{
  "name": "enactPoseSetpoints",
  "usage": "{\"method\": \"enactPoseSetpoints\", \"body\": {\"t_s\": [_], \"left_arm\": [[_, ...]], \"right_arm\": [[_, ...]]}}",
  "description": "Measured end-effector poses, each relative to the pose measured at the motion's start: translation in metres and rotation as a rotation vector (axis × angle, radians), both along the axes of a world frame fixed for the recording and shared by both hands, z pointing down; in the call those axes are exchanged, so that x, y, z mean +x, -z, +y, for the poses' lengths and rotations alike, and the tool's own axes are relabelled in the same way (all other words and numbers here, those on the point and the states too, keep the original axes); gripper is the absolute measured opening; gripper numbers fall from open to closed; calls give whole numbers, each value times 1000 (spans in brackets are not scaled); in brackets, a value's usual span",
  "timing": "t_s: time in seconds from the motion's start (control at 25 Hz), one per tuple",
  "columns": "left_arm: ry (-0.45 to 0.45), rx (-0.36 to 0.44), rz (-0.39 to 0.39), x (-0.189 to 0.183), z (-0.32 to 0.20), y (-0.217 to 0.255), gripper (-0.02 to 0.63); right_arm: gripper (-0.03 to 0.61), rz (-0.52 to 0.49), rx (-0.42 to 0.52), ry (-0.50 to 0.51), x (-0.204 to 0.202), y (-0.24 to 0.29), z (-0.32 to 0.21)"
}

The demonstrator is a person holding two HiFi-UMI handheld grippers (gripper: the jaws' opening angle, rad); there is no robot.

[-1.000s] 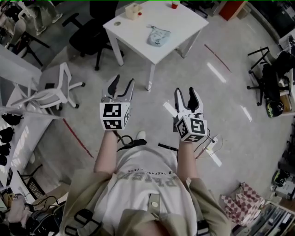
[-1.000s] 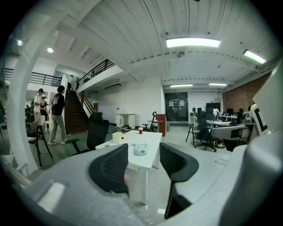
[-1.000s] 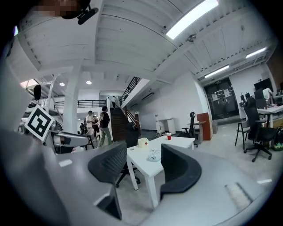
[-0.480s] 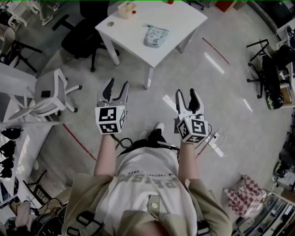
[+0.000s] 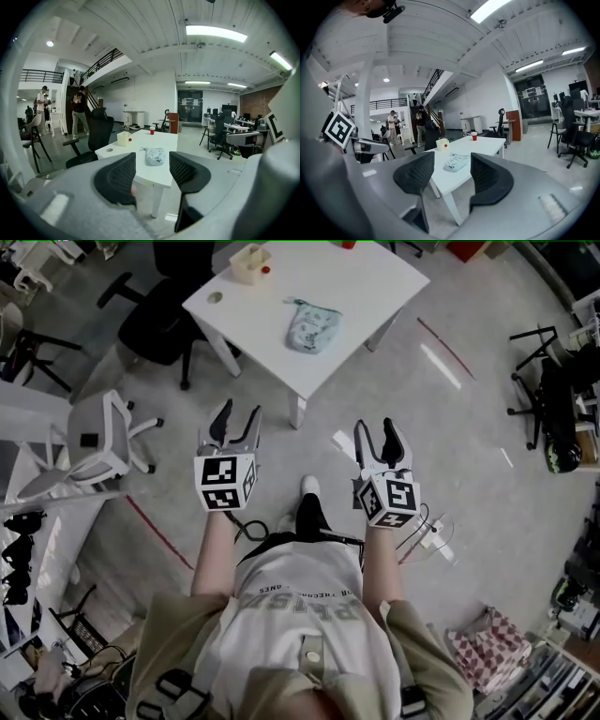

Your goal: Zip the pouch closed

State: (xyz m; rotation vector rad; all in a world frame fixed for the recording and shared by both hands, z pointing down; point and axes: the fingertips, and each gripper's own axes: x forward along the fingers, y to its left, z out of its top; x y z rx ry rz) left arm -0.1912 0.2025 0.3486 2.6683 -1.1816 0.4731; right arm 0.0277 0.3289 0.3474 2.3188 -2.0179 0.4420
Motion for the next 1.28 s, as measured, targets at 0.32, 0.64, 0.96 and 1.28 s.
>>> {"method": "enactPoseSetpoints", "body": {"t_s": [0.32,0.64,0.96,1.28], "left_arm": [[31,35,0,54,-62,16,235],[62,20,-20,87,-82,9,235],[58,-27,-71,93,-93,-19,235],[10,-76,-61,115,-127,-44,235]], "right_arm": [[218,16,27,42,56,13,-71],[218,-8,36,81,88,7,-104],[218,-68,-9,83,91,-26,-116],[218,-70,-28,39,102,-38,-148]]}}
